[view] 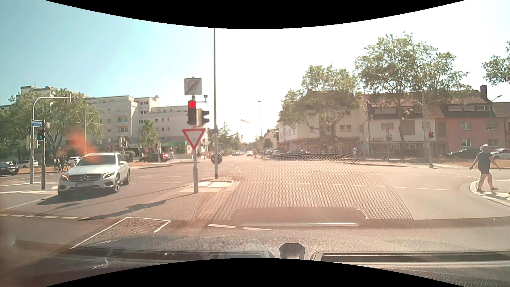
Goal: Follow the waypoints while adhering to traffic rules and regulations
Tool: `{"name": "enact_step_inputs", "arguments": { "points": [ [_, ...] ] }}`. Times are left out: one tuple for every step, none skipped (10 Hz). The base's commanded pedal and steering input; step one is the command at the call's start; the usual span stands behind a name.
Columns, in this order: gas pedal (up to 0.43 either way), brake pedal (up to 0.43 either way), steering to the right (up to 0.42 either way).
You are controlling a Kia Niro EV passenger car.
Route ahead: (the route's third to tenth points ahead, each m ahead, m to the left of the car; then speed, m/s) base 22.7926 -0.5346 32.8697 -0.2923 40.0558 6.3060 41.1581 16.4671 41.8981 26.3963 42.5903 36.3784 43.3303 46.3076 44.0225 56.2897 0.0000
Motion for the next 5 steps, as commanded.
{"name": "enact_step_inputs", "arguments": {
  "points": [
    [0.000,0.293,-0.001],
    [0.000,0.293,-0.001],
    [0.000,0.293,-0.001],
    [0.000,0.293,-0.001],
    [0.000,0.293,-0.001]
  ]
}}
